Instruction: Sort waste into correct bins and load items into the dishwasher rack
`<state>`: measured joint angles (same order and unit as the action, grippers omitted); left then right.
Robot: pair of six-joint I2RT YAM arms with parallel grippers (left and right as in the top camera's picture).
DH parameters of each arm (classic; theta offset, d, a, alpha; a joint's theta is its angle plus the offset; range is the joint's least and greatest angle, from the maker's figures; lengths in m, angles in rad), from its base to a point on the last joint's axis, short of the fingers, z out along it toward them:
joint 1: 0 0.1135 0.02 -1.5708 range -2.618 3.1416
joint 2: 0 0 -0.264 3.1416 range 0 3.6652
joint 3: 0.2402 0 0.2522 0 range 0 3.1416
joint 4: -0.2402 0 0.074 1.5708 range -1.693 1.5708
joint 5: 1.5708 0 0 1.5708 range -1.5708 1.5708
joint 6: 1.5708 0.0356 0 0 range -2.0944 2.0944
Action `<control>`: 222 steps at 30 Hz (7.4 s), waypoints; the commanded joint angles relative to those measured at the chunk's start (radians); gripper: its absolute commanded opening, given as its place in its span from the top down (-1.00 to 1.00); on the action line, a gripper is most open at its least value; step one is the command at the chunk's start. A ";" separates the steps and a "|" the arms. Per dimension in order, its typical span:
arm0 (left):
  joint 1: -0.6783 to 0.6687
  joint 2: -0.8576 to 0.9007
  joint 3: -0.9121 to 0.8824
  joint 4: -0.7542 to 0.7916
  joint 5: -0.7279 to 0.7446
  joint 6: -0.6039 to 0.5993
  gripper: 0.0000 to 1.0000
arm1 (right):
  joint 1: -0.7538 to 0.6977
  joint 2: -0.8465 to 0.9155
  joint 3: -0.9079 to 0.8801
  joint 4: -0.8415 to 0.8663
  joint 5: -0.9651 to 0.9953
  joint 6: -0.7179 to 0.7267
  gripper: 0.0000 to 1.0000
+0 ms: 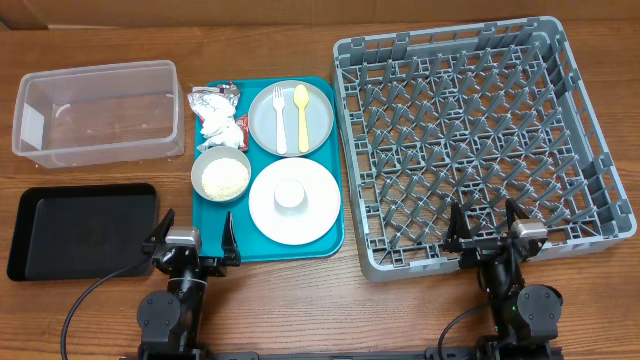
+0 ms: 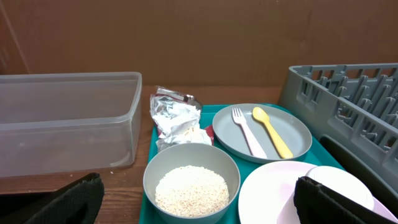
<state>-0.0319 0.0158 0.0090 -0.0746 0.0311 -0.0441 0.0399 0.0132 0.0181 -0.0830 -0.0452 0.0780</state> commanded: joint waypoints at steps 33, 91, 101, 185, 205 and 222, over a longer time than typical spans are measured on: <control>0.005 -0.003 -0.004 0.000 0.010 0.019 -1.00 | -0.004 -0.006 -0.010 0.003 -0.002 0.003 -1.00; 0.005 -0.003 -0.004 0.000 0.011 0.019 -1.00 | -0.004 -0.006 -0.010 0.003 -0.002 0.003 -1.00; 0.005 -0.003 -0.004 0.000 0.011 0.019 -1.00 | -0.004 -0.006 -0.010 0.003 -0.002 0.003 -1.00; 0.005 -0.003 -0.004 0.000 0.011 0.019 -1.00 | 0.824 1.984 1.611 -0.789 0.111 0.047 -0.79; 0.005 -0.003 -0.004 0.000 0.011 0.019 -1.00 | 0.823 2.026 1.609 -0.779 0.124 0.048 -0.27; 0.005 -0.003 -0.004 0.000 0.011 0.019 -1.00 | 0.819 1.807 1.732 -0.928 0.150 0.052 -0.15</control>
<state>-0.0319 0.0158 0.0090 -0.0746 0.0311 -0.0441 0.8635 1.9347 1.6752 -0.9974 0.0917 0.1276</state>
